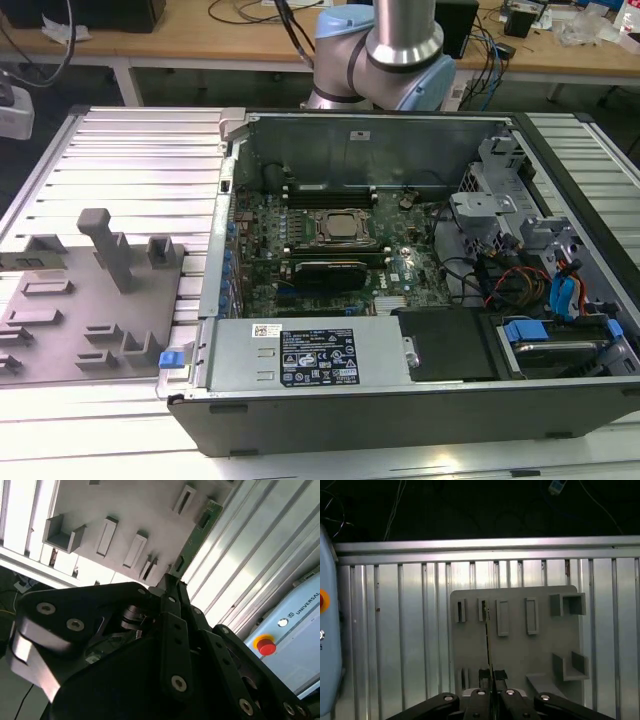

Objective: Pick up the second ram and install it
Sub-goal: 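Pick up the second ram and move it above second insertion slot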

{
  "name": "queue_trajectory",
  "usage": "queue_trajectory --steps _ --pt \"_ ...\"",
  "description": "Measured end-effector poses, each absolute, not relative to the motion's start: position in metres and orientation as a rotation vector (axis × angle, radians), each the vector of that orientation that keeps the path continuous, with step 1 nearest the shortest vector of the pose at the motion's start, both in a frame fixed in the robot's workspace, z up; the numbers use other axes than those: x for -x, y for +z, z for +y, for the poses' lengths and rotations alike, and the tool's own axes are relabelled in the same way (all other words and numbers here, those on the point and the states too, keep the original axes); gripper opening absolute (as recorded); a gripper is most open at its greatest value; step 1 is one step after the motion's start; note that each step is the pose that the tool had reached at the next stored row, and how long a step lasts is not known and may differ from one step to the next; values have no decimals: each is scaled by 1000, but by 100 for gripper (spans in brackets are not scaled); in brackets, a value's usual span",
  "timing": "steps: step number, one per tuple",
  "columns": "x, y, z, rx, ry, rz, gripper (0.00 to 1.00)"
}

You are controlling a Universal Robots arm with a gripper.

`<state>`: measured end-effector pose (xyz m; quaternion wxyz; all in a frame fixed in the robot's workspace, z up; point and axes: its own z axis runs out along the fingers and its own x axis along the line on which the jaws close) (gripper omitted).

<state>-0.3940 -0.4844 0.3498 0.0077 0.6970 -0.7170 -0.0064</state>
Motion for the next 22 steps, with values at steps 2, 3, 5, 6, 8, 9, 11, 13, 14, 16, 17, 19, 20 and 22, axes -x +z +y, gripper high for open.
queue_trajectory --steps 2,3,5,6,8,9,11,13,14,16,17,19,20,22 --pt "394 352 -480 -2182 -27 -2244 14" --pt "394 352 -477 -2184 -30 -2246 14" --pt "394 354 -469 -2188 -40 -2250 14" --pt "394 354 -468 -2189 -44 -2252 14" --pt "394 355 -464 -2192 -50 -2254 14" --pt "394 356 -461 -2194 -54 -2256 14" --pt "394 358 -456 -2196 -60 -2258 14" --pt "394 361 -452 -2198 -65 -2260 14" --pt "394 364 -449 -2199 -67 -2261 14" --pt "394 368 -445 -2200 -69 -2262 14" --pt "394 370 -443 -2200 -70 -2263 14" --pt "394 377 -438 -2202 -73 -2264 14" --pt "394 379 -437 -2202 -74 -2264 14" --pt "394 382 -435 -2202 -75 -2265 14"
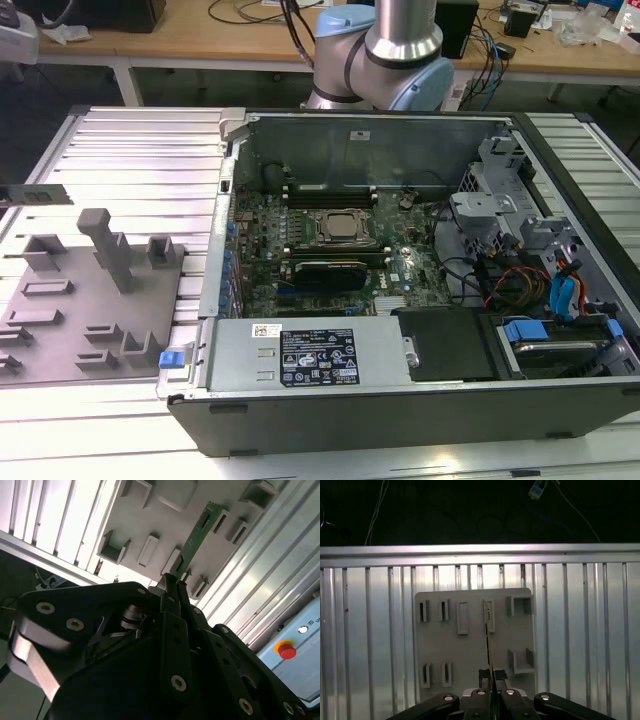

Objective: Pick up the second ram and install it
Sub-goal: 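Pick up the second ram and move it above second insertion slot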

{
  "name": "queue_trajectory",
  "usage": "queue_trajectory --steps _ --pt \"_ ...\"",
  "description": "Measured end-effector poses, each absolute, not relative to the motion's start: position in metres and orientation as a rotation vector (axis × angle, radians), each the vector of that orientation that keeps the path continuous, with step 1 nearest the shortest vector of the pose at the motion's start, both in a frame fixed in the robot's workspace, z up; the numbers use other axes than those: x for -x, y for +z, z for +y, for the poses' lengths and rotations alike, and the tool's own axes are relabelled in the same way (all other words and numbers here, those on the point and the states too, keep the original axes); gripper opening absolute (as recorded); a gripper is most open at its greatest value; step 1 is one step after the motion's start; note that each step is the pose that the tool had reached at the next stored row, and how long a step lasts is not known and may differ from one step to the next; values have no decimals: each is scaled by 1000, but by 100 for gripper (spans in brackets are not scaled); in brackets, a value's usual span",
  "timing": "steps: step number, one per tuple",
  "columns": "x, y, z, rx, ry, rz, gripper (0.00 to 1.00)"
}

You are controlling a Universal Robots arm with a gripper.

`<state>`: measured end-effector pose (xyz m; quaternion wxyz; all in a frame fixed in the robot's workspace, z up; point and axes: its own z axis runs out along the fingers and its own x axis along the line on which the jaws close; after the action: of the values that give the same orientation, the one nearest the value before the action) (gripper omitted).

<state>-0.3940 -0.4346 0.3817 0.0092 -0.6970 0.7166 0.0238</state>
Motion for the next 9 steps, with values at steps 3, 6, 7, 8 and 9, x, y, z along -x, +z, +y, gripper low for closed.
queue_trajectory --steps 3,6,7,8,9 --pt "394 391 -429 2175 79 2236 14" --pt "394 402 -426 2174 81 2235 14" --pt "394 407 -425 2174 81 2235 14" --pt "394 414 -424 2174 81 2235 14" --pt "394 417 -424 2174 81 2235 14"
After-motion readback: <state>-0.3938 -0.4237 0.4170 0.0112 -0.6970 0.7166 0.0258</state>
